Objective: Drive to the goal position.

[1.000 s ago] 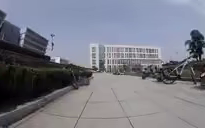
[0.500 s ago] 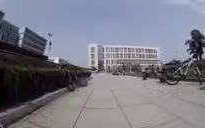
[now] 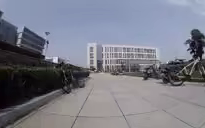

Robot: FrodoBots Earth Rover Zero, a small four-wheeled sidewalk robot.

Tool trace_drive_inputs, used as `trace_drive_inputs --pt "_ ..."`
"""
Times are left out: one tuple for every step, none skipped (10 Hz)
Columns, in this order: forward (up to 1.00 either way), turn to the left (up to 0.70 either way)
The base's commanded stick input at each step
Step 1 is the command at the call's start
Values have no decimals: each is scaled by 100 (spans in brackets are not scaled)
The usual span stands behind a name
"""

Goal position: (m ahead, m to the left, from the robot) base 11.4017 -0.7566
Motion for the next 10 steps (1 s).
trace_drive_inputs --pt "70 0" --pt "70 0" --pt "70 0" --pt "70 0" --pt "70 0" --pt "70 0" --pt "70 0" --pt "70 0" --pt "70 0" --pt "70 0"
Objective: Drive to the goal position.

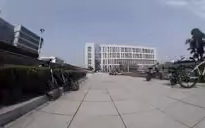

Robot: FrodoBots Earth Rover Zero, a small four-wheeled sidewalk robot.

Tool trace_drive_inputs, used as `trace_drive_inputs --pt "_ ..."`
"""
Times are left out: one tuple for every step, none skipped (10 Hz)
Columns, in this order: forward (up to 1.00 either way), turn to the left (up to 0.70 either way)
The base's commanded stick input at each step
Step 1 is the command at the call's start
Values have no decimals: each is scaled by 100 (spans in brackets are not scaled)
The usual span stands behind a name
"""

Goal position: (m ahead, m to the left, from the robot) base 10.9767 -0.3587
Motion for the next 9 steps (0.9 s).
trace_drive_inputs --pt "70 0" --pt "70 0" --pt "70 0" --pt "70 0" --pt "70 0" --pt "70 0" --pt "70 0" --pt "70 0" --pt "70 0"
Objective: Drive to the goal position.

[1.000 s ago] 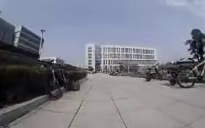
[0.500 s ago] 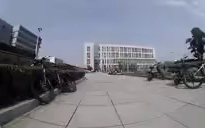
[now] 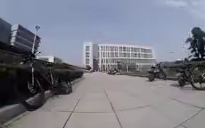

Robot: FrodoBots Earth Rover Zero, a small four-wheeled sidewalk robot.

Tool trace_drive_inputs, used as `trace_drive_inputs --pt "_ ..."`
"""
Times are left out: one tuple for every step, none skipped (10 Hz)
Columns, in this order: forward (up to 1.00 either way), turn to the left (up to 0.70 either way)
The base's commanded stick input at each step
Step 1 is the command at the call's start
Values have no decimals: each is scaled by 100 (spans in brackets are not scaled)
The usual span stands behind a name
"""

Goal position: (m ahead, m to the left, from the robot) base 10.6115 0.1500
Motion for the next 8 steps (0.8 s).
trace_drive_inputs --pt "70 0" --pt "70 0" --pt "70 0" --pt "70 0" --pt "70 0" --pt "70 0" --pt "70 0" --pt "70 0"
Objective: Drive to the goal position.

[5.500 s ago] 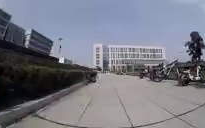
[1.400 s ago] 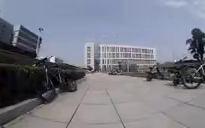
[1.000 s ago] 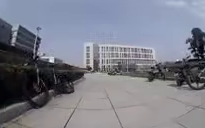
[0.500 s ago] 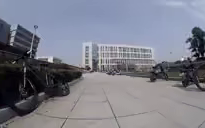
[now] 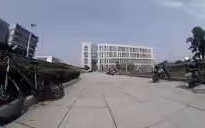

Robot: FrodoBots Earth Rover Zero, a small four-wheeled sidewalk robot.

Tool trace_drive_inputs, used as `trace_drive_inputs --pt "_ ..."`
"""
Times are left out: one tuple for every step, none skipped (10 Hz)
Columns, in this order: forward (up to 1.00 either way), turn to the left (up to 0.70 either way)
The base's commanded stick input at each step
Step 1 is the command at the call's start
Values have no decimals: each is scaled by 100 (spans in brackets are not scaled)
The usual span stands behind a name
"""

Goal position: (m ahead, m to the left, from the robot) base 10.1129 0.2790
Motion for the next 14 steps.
trace_drive_inputs --pt "70 0" --pt "70 0" --pt "70 0" --pt "70 0" --pt "70 0" --pt "70 0" --pt "70 0" --pt "70 0" --pt "70 0" --pt "70 0" --pt "70 0" --pt "70 0" --pt "70 0" --pt "70 0"
